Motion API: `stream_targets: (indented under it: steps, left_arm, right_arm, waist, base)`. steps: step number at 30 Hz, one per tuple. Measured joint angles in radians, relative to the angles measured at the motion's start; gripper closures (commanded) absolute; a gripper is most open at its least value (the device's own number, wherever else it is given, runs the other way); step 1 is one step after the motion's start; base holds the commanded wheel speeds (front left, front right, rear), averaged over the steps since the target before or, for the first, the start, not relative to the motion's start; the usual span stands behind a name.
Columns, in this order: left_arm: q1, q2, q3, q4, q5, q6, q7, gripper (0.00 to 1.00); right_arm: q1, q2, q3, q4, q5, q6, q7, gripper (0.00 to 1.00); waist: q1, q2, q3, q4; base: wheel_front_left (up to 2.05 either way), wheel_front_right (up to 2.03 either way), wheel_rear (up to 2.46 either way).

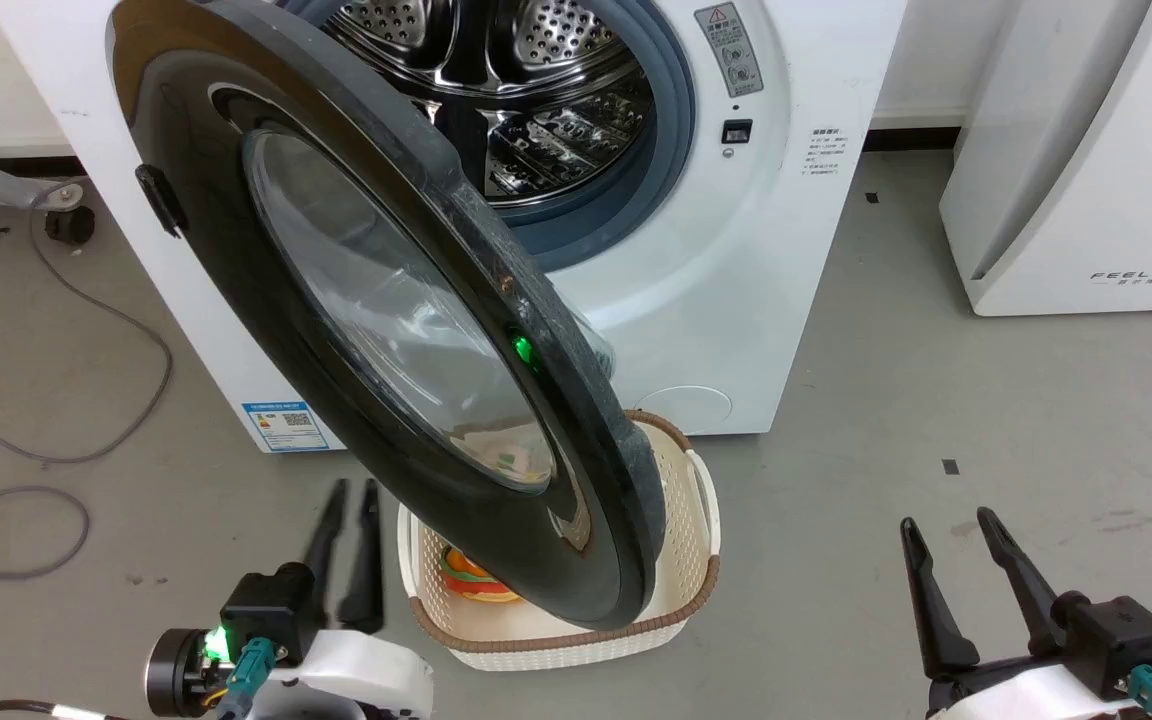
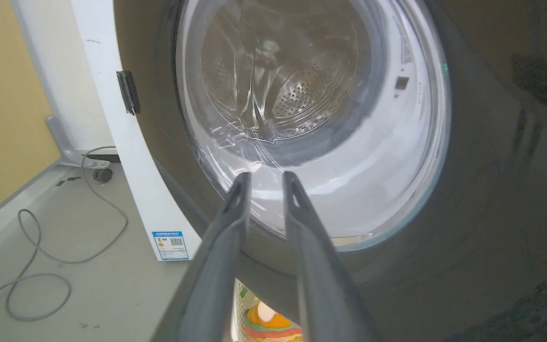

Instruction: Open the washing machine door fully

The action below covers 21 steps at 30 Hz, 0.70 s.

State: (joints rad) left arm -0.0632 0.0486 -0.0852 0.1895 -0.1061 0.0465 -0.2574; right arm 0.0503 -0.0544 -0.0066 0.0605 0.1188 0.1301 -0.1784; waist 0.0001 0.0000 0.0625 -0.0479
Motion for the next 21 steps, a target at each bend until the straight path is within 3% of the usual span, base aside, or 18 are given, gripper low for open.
stream_targets:
  steps: [13, 21]
  left_arm:
    - [-0.008, 0.000, -0.008, -0.115, -0.010, 0.008, 0.000, 1.00]
    - [-0.097, 0.000, -0.023, -0.349, 0.040, 0.017, 0.000, 1.00]
  right_arm:
    - [-0.019, 0.000, 0.002, 0.046, 0.024, 0.000, -0.018, 0.00]
    - [-0.022, 0.000, 0.003, 0.064, 0.031, 0.000, -0.027, 0.00]
  waist:
    - [0.0000, 0.0000, -0.003, 0.010]
    - [0.0000, 0.0000, 0.003, 0.015]
  base:
    - [0.00, 0.00, 0.00]
    - [0.00, 0.00, 0.00]
